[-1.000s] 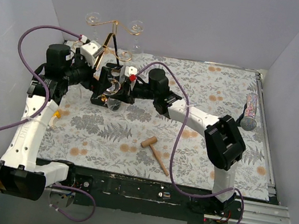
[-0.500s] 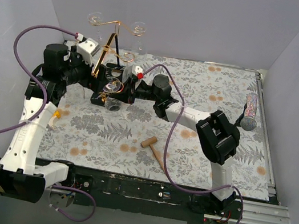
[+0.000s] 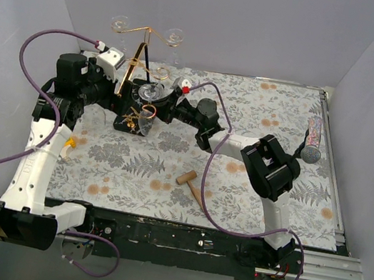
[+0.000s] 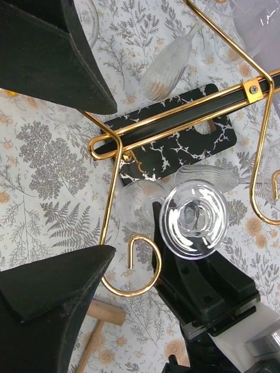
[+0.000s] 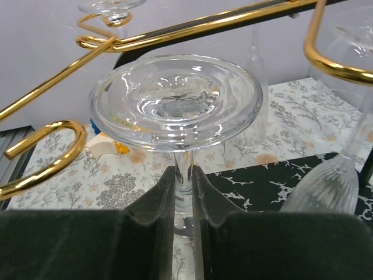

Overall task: Take the wine glass off the wine glass rack
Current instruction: Pick up the wine glass from the wine rack, then place the wine glass at the center of the board.

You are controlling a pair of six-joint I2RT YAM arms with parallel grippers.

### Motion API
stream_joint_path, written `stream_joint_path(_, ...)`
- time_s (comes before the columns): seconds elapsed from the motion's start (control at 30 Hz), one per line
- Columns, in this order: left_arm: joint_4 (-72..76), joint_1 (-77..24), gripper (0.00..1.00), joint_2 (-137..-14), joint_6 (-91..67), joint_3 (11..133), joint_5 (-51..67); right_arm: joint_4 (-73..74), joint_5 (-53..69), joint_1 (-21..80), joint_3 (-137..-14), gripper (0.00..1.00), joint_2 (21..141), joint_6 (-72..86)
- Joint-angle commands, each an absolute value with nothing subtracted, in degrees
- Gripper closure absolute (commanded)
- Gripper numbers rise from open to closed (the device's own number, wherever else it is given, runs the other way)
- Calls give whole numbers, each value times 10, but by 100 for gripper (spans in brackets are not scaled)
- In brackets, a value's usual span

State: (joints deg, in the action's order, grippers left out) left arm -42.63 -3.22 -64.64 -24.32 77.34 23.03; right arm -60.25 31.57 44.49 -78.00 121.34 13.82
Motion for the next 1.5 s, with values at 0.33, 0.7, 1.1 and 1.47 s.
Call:
stream_joint_path(0.33, -382, -34, 5, -630, -230, 767, 244, -582, 257, 402, -655, 99, 1061, 86)
stream_joint_path(0.7, -331, -96, 6, -617, -141, 767, 323, -122, 250, 309, -727, 99, 926, 194)
stream_joint_path(1.1, -289, -256, 2, -585, 162, 697, 447, 145, 335, 211, -831, 99, 908, 231)
stream_joint_path(1.47, -244, -369, 2, -704, 348, 693, 407, 164, 351, 121, -792, 99, 929, 392)
